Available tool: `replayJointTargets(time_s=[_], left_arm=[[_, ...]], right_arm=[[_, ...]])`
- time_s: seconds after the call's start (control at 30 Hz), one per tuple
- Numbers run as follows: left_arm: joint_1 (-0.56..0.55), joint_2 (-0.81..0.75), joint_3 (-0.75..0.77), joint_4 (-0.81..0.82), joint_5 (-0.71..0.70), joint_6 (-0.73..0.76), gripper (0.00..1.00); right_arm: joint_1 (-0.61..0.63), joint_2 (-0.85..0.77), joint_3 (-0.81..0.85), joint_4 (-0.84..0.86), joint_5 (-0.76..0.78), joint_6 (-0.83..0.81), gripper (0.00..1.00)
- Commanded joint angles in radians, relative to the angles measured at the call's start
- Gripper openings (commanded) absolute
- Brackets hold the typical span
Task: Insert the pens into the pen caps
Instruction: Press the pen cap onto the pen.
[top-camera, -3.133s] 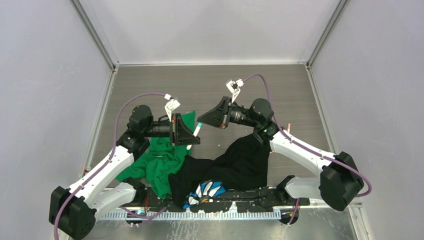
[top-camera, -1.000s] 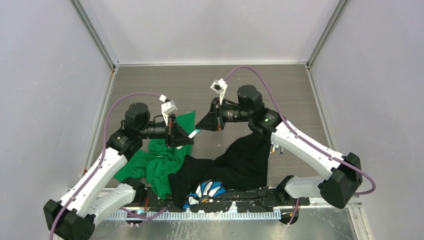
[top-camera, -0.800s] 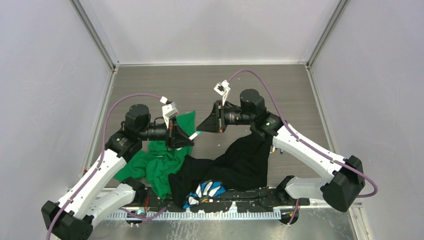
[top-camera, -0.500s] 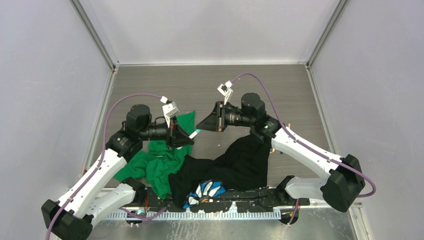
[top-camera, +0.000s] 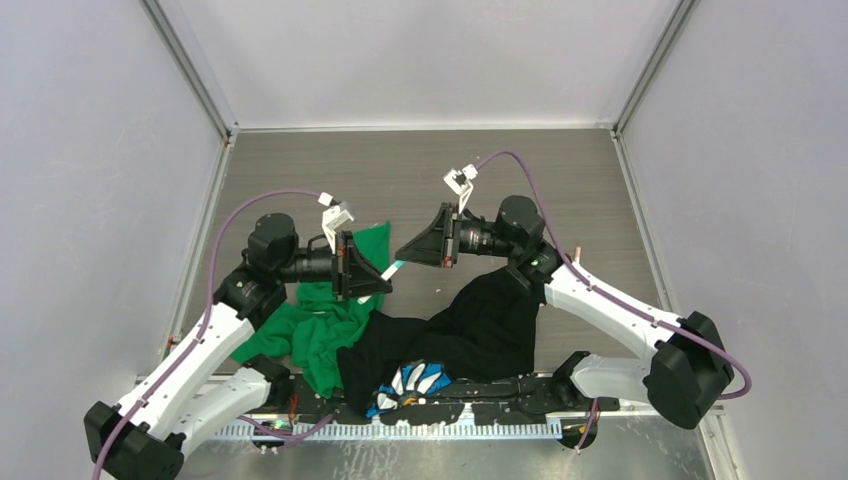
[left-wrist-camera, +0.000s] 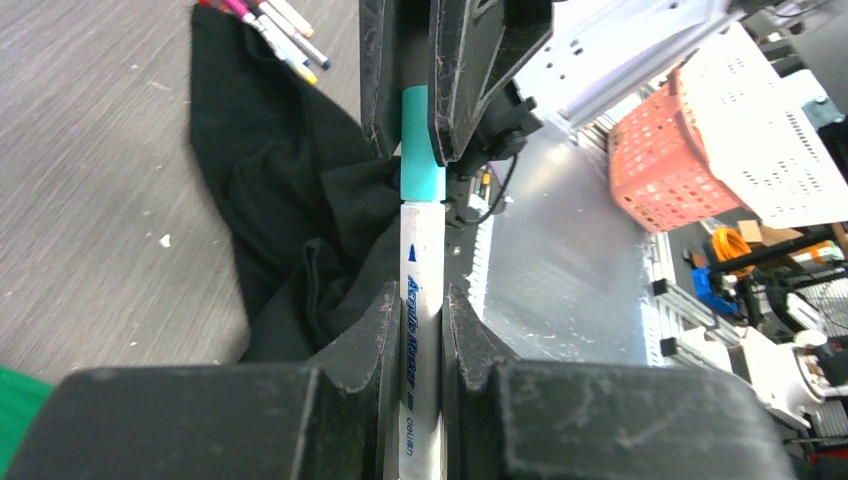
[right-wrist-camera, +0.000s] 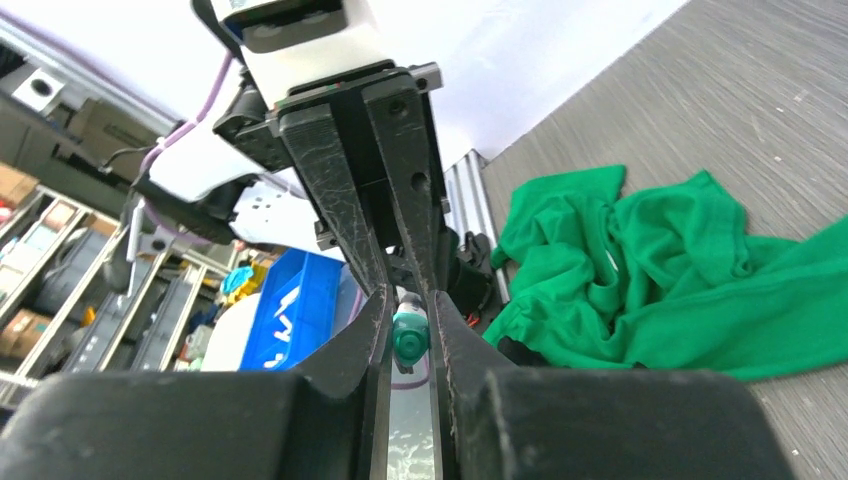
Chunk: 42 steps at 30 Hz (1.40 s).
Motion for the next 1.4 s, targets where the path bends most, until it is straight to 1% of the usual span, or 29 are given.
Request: replayJointTargets(time_s=[0.0, 0.07, 0.1, 0.2, 0.27, 0.4, 0.53, 0.63, 0.73, 0.87, 0.97, 1.13, 1.2, 1.3, 1.37], left_arm=[[-0.004, -0.040, 0.051, 0.401, -0.006, -0.072, 0.00], [-0.003, -0.049, 0.057, 0.395, -0.009, -0.069, 0.00], [-0.003, -0.049, 0.064, 0.387, 0.000, -0.066, 0.00], [-0.003, -0.047, 0.081, 0.383, 0.010, -0.068, 0.00], [-0.003, -0.046, 0.083, 0.391, 0.005, -0.068, 0.00], [-0.003, -0.051, 0.074, 0.429, -0.020, -0.080, 0.00], [-0.003, -0.038, 0.069, 0.458, -0.016, -0.090, 0.00], [-0.003, -0.028, 0.068, 0.467, -0.010, -0.086, 0.00], [-0.003, -0.025, 0.073, 0.432, -0.026, -0.052, 0.00], [-0.003, -0.024, 0.084, 0.375, -0.039, -0.001, 0.00], [-0.003, -0.014, 0.094, 0.323, -0.043, 0.040, 0.00], [-0.004, -0.001, 0.101, 0.318, -0.034, 0.045, 0.00], [-0.006, 0.005, 0.107, 0.299, -0.036, 0.056, 0.00], [-0.005, 0.006, 0.116, 0.272, -0.048, 0.076, 0.00], [-0.006, 0.006, 0.120, 0.248, -0.065, 0.094, 0.00]], right_arm=[[0.055, 0.029, -0.033, -0.028, -0.332, 0.034, 0.01], [0.057, 0.033, -0.018, -0.066, -0.380, 0.031, 0.01], [0.061, 0.035, -0.008, -0.114, -0.393, 0.011, 0.01], [0.093, 0.058, 0.072, -0.404, -0.344, -0.167, 0.01], [0.113, 0.073, 0.085, -0.470, -0.307, -0.207, 0.01], [0.123, 0.061, 0.063, -0.436, -0.224, -0.177, 0.01], [0.138, 0.056, 0.002, -0.274, -0.196, -0.069, 0.01], [0.155, 0.067, -0.016, -0.239, -0.185, -0.036, 0.01], [0.161, 0.082, -0.006, -0.276, -0.174, -0.026, 0.01], [0.165, 0.107, 0.024, -0.376, -0.159, -0.028, 0.01], [0.172, 0.123, 0.039, -0.413, -0.171, -0.026, 0.01], [0.194, 0.157, 0.050, -0.471, -0.189, -0.049, 0.01], [0.211, 0.177, 0.067, -0.499, -0.194, -0.069, 0.01], [0.230, 0.207, 0.104, -0.619, -0.175, -0.145, 0.01], [0.235, 0.218, 0.106, -0.642, -0.174, -0.158, 0.01]])
